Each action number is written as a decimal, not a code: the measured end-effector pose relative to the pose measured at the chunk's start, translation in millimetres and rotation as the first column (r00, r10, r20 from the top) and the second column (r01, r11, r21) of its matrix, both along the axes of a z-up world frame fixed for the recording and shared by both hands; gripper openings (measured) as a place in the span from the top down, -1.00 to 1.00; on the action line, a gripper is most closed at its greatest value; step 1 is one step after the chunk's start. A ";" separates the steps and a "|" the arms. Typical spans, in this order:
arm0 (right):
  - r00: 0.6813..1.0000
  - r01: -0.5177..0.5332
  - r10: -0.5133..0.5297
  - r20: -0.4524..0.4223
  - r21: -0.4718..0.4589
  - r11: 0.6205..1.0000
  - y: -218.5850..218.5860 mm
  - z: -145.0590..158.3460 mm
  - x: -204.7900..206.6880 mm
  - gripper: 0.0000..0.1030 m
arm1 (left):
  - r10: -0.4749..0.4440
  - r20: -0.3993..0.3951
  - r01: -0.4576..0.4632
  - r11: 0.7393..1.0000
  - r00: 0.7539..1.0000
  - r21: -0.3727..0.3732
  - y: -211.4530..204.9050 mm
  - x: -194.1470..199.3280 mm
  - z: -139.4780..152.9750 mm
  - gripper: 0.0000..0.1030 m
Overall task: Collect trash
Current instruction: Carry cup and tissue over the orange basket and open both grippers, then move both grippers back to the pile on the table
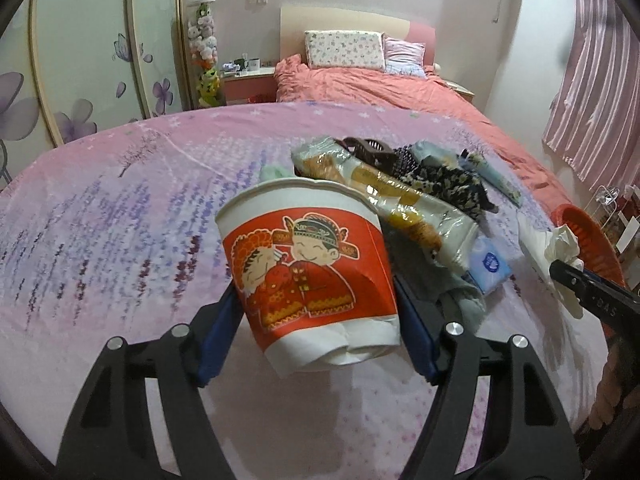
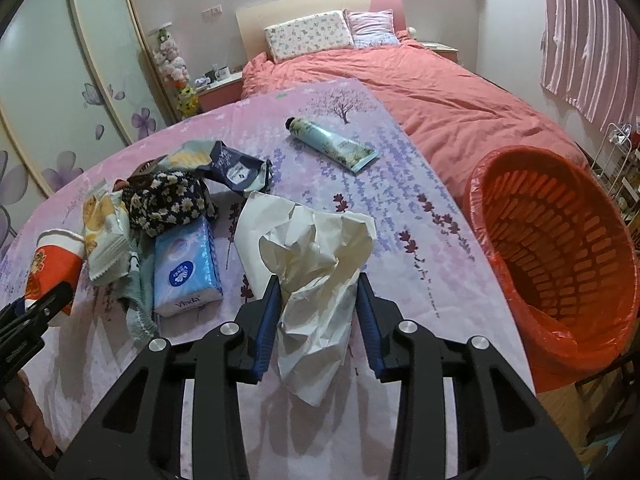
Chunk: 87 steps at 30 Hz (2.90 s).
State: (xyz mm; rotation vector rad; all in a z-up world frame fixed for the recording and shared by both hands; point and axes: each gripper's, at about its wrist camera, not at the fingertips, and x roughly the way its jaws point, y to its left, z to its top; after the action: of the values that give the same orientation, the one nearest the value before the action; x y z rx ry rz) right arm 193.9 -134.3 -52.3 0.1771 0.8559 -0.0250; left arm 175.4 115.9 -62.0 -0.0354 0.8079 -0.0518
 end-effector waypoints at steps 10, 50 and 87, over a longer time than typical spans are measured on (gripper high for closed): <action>0.998 0.019 -0.019 0.060 -0.004 1.000 -12.2 18.7 -11.1 0.27 | -0.049 0.073 0.051 0.998 0.996 -0.030 -4.1 -21.5 44.7 -0.37; 0.928 0.333 -0.326 0.180 -0.007 0.943 -161.5 37.8 -52.8 0.27 | -0.508 0.131 0.519 0.853 0.851 -0.059 -267.7 9.6 59.7 -0.38; 0.941 0.312 -0.311 0.133 0.018 0.950 -186.1 23.4 -39.4 -0.33 | -0.434 0.022 0.432 0.900 0.901 0.049 -270.8 30.7 13.2 -0.72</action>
State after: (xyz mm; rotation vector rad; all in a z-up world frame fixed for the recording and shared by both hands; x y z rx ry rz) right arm 154.5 -320.4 -28.9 0.3068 0.6861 -0.3089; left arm 206.1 -154.9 -48.8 0.1877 0.7717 -0.4568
